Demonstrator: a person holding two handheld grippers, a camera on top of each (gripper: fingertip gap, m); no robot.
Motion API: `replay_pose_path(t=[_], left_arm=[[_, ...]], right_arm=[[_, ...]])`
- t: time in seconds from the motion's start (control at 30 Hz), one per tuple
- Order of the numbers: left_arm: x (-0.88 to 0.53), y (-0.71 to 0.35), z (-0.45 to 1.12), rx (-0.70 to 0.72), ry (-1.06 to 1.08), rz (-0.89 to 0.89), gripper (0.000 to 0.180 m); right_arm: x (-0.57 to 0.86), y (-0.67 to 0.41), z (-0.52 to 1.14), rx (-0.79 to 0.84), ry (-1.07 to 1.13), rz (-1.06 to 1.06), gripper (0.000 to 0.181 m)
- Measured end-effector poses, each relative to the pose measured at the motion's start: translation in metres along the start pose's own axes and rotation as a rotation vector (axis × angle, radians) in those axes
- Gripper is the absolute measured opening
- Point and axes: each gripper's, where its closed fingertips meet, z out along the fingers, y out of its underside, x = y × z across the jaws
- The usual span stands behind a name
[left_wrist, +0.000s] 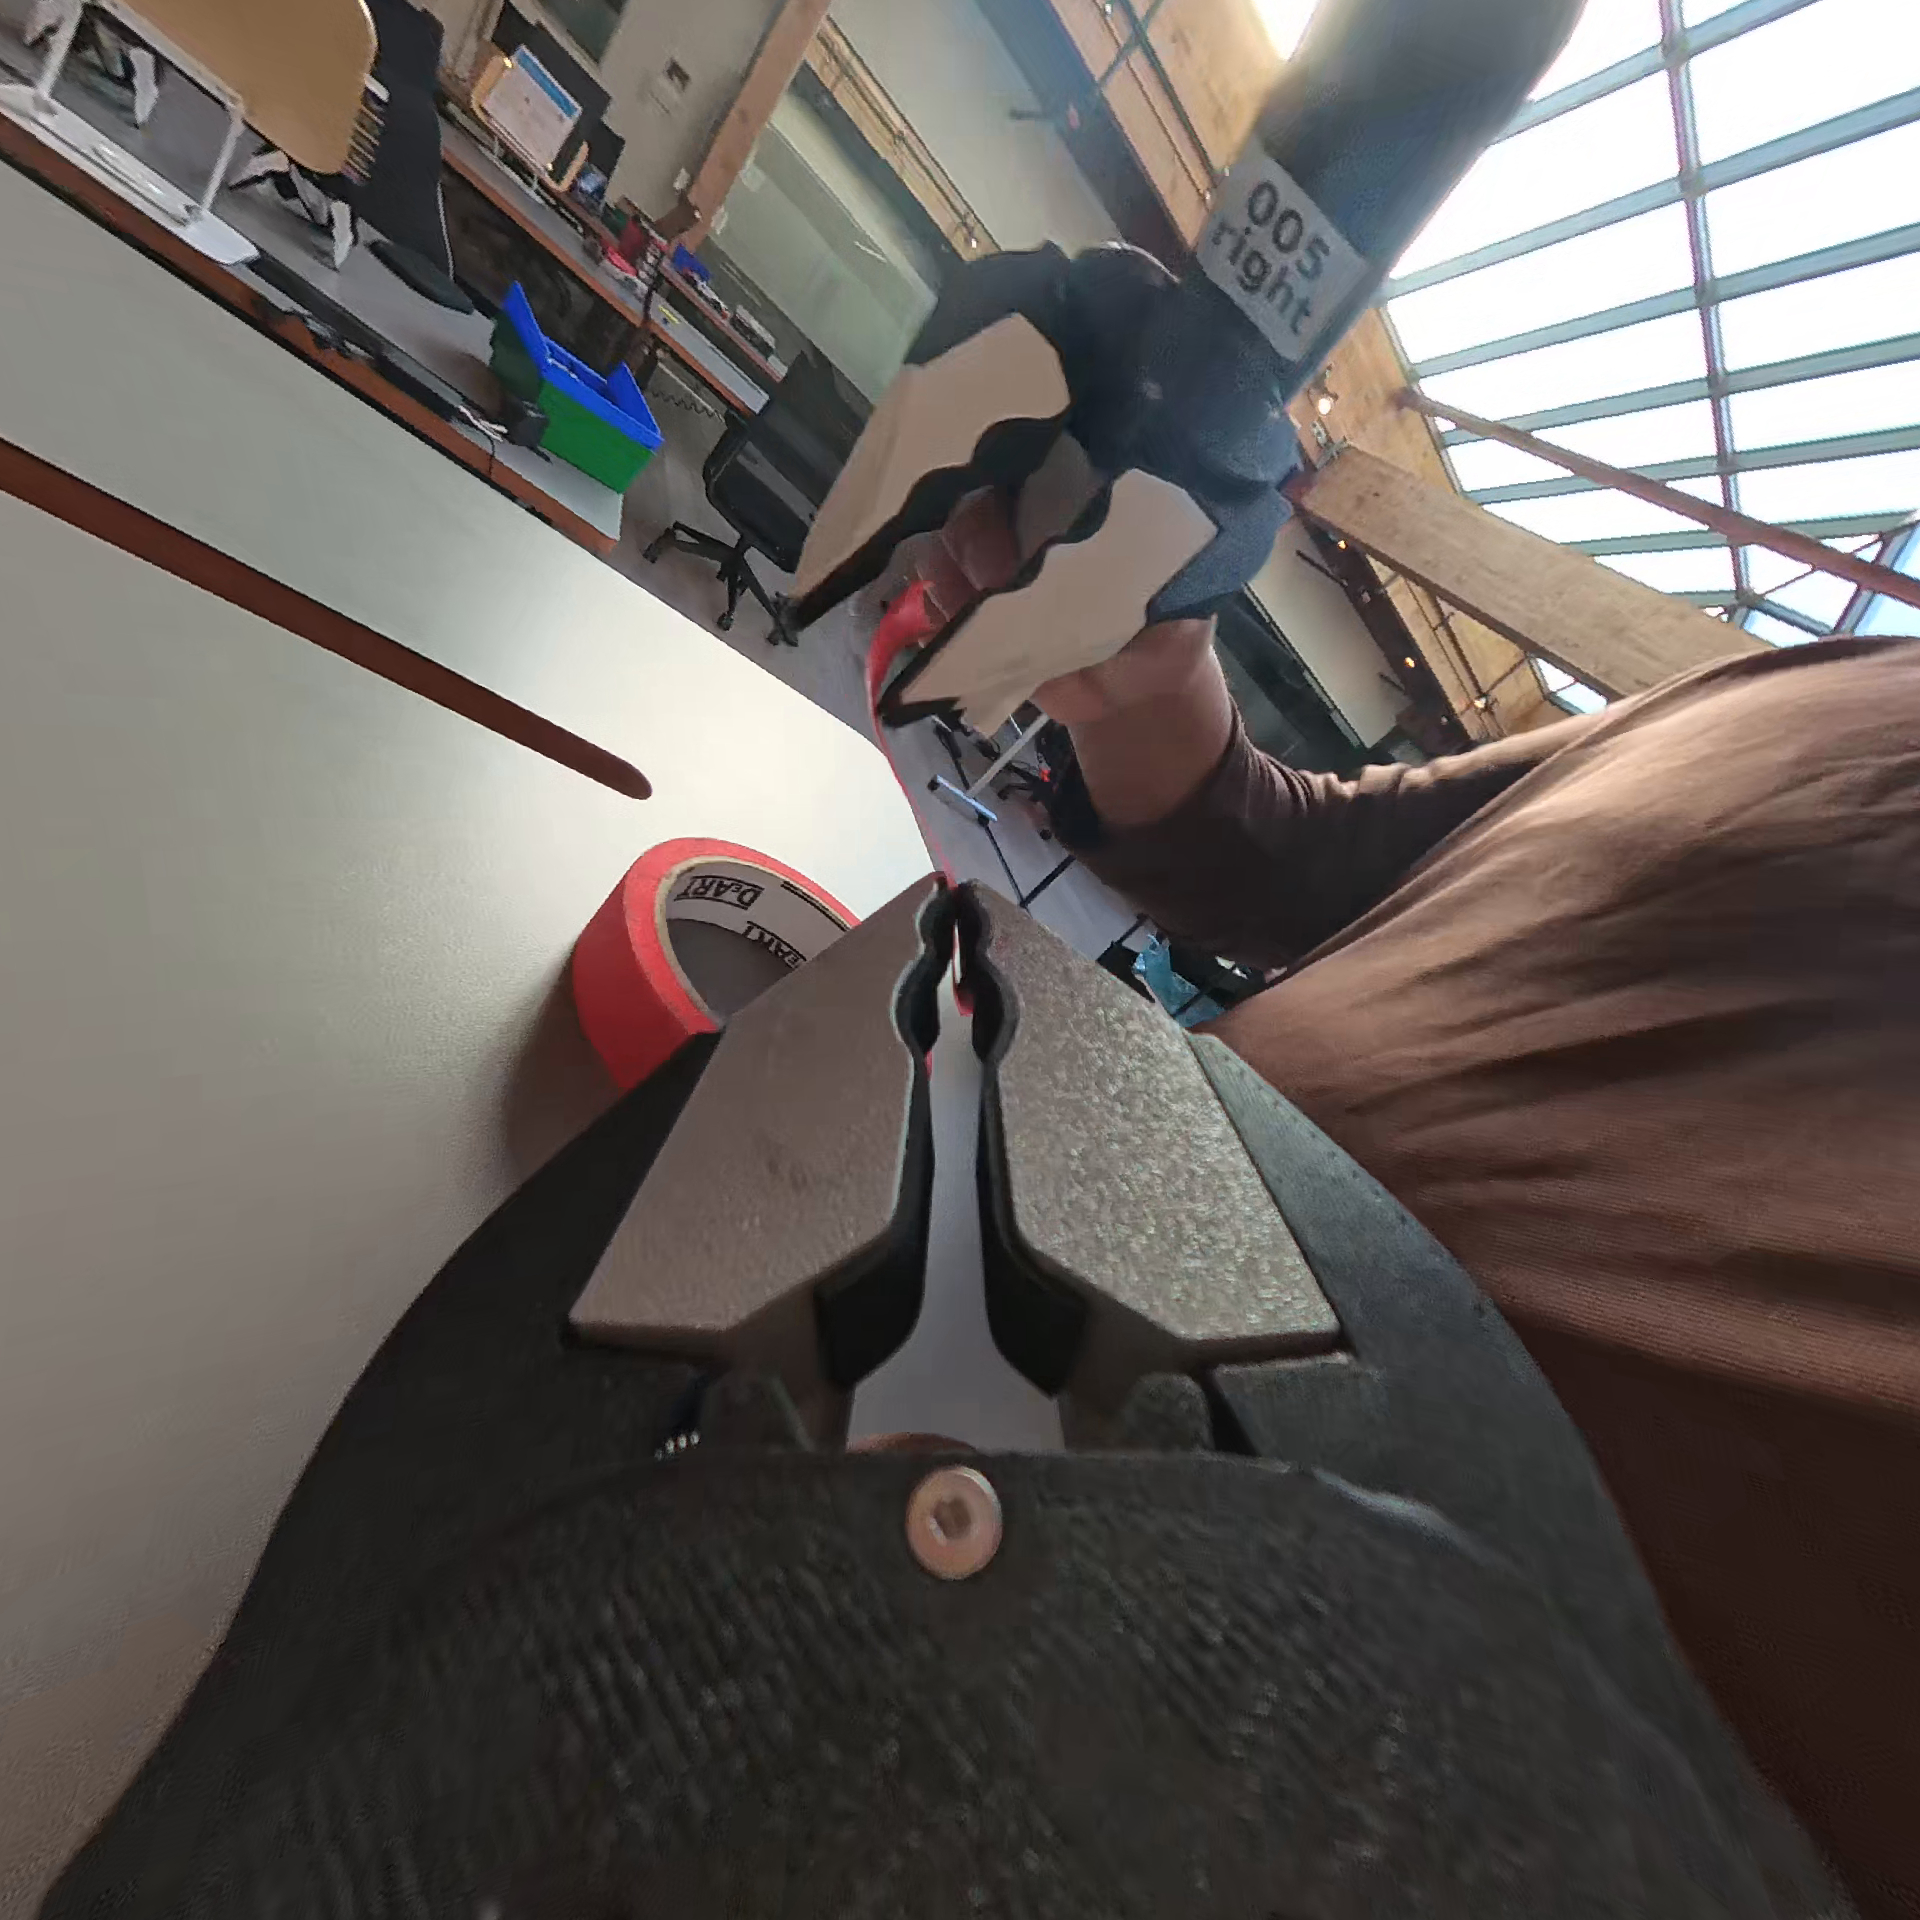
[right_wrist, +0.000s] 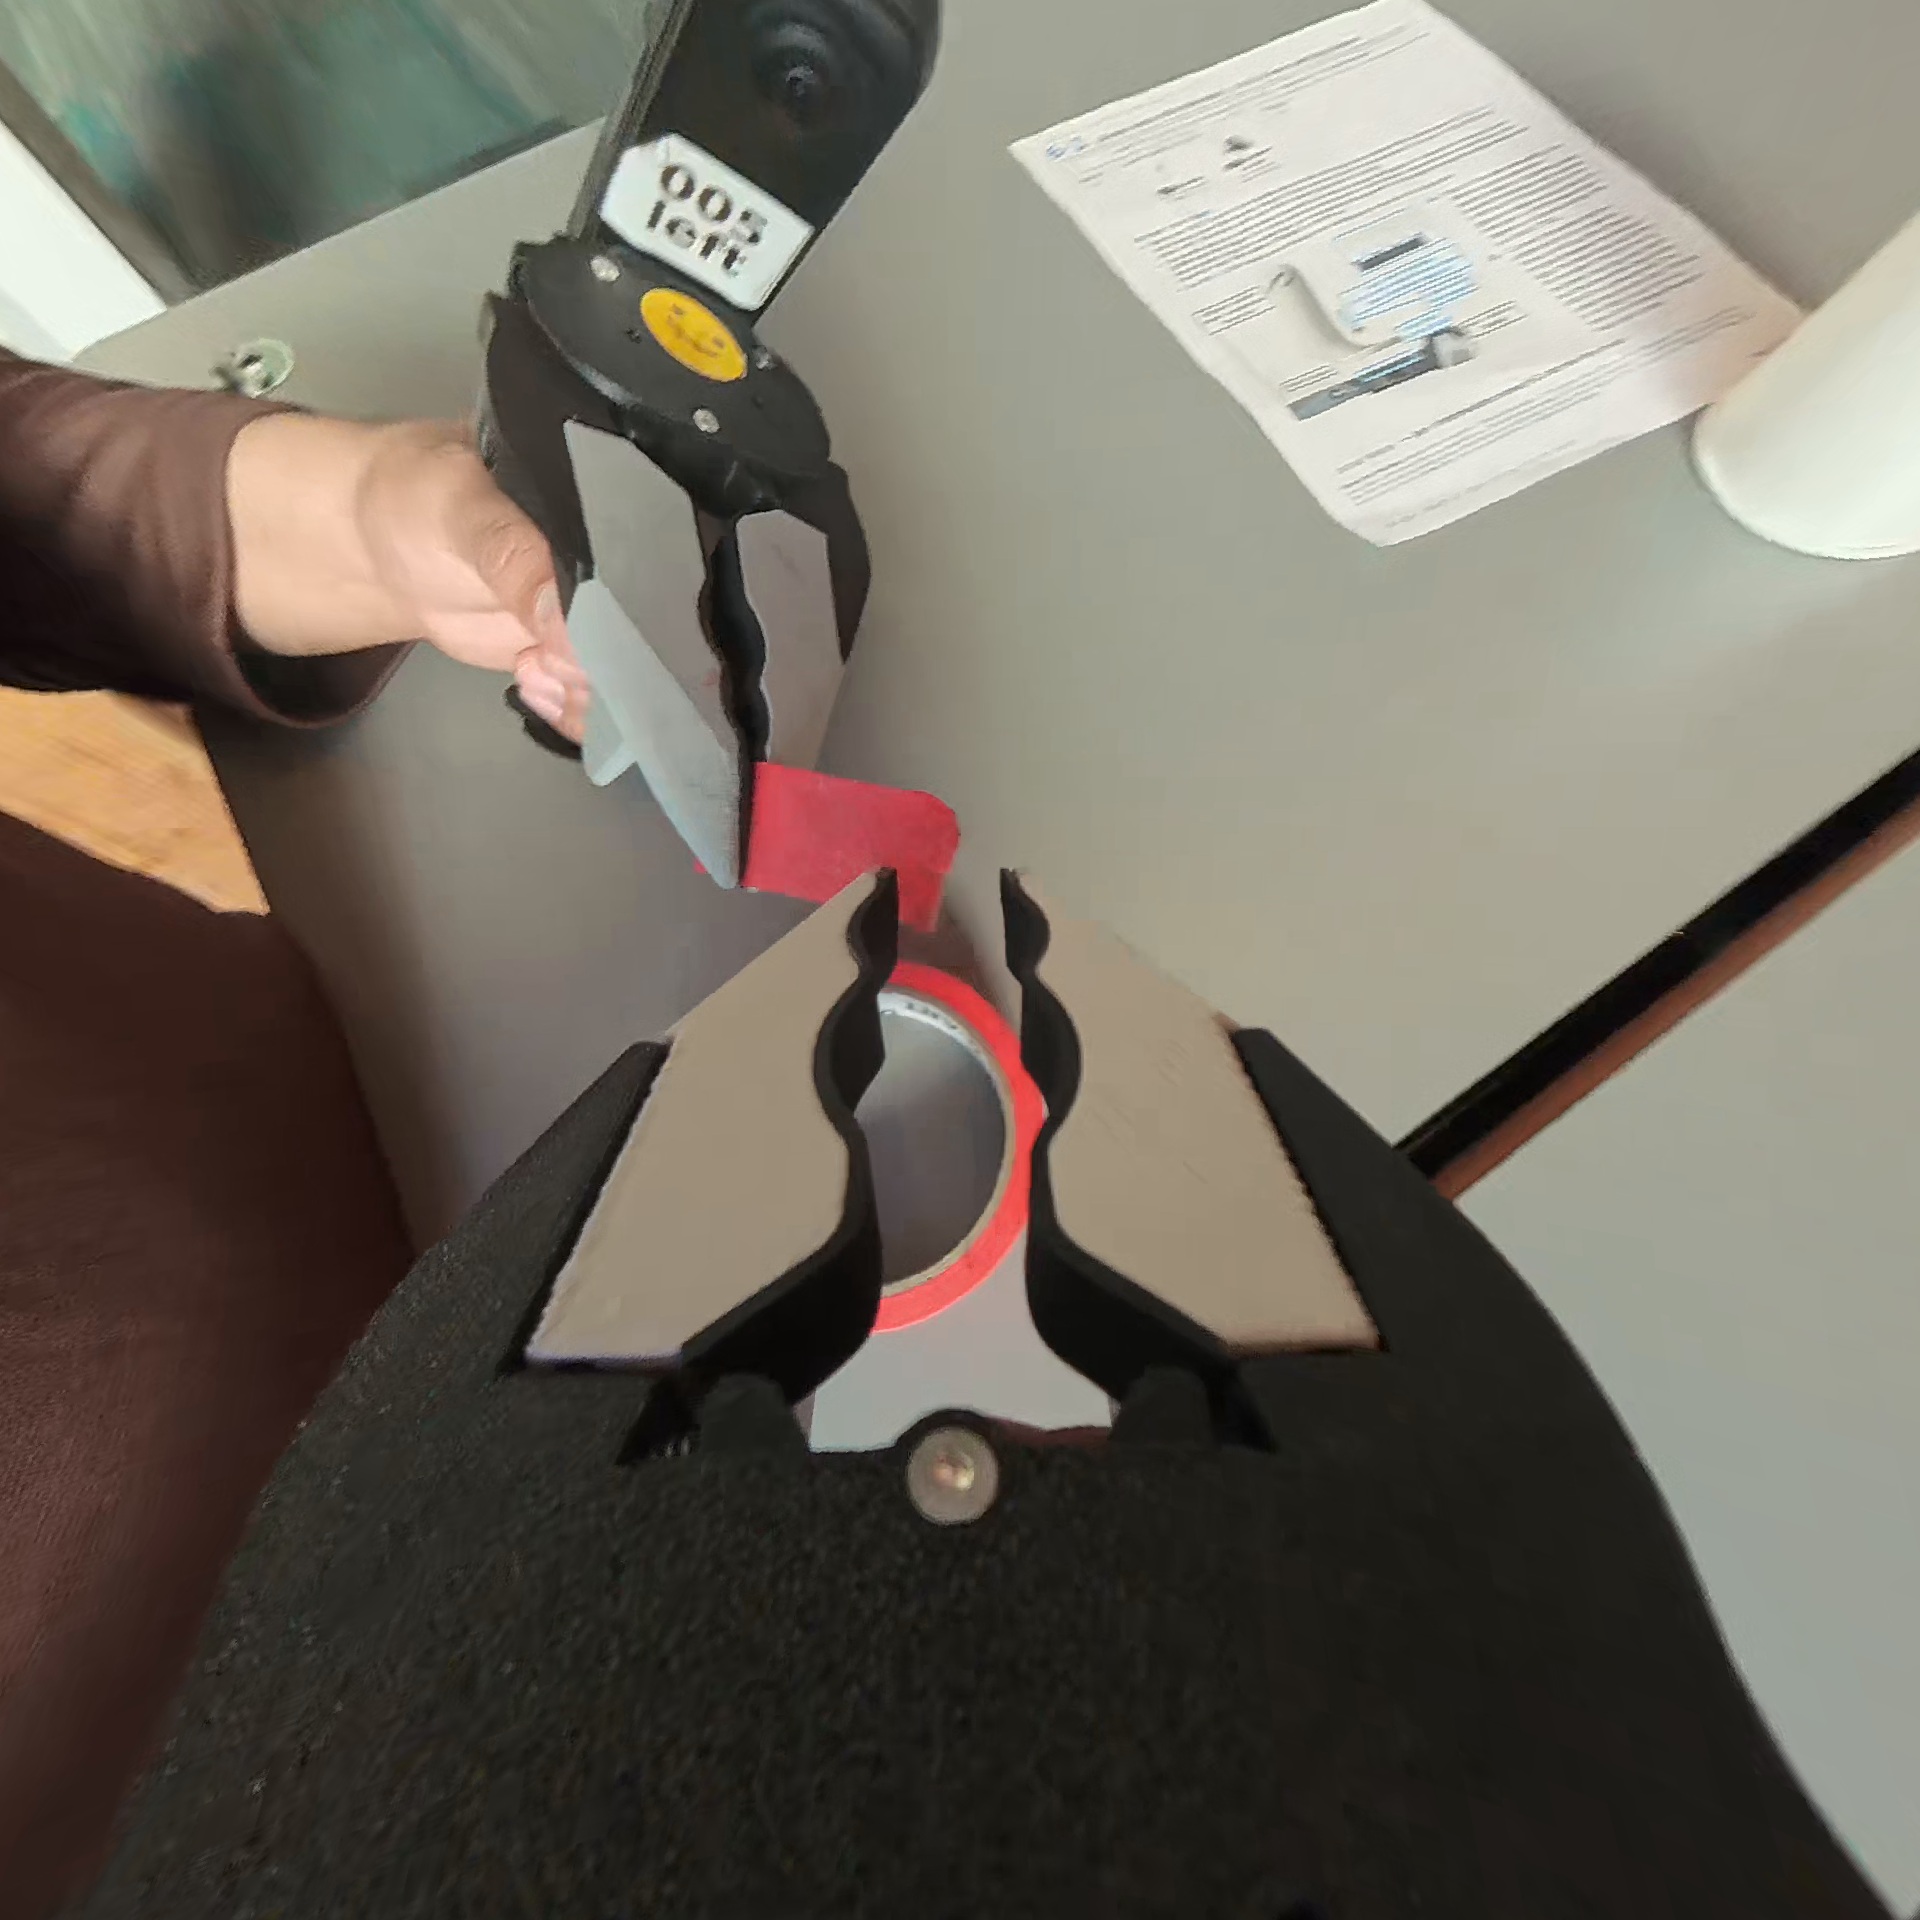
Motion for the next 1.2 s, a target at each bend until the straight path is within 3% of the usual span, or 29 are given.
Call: replay_pose_path(t=[0.17,0.3,0.4,0.57,0.7,1.1,1.2], left_arm=[[-0.014,-0.009,-0.005,0.068,-0.053,-0.084,0.000],[-0.018,-0.006,0.000,0.047,-0.061,-0.137,0.000],[-0.024,-0.002,0.004,0.008,-0.101,-0.148,0.000],[-0.001,-0.001,0.010,0.003,0.012,-0.106,0.002],[0.013,-0.007,0.012,0.023,0.074,-0.083,0.022],[0.025,-0.005,0.016,-0.001,0.120,-0.011,0.017],[0.039,-0.007,0.012,0.015,0.225,-0.030,0.055]], right_arm=[[-0.009,-0.027,-0.035,0.232,0.130,-0.060,0.010],[-0.044,-0.022,-0.027,0.203,0.027,-0.158,0.000],[-0.062,-0.021,-0.016,0.211,-0.046,-0.210,0.010],[-0.045,-0.007,0.002,0.138,0.014,-0.175,0.031],[-0.042,-0.001,0.006,0.138,0.018,-0.153,0.032],[-0.044,0.003,0.002,0.207,-0.082,0.006,0.042],[-0.047,0.001,-0.002,0.241,-0.124,0.019,0.040]])
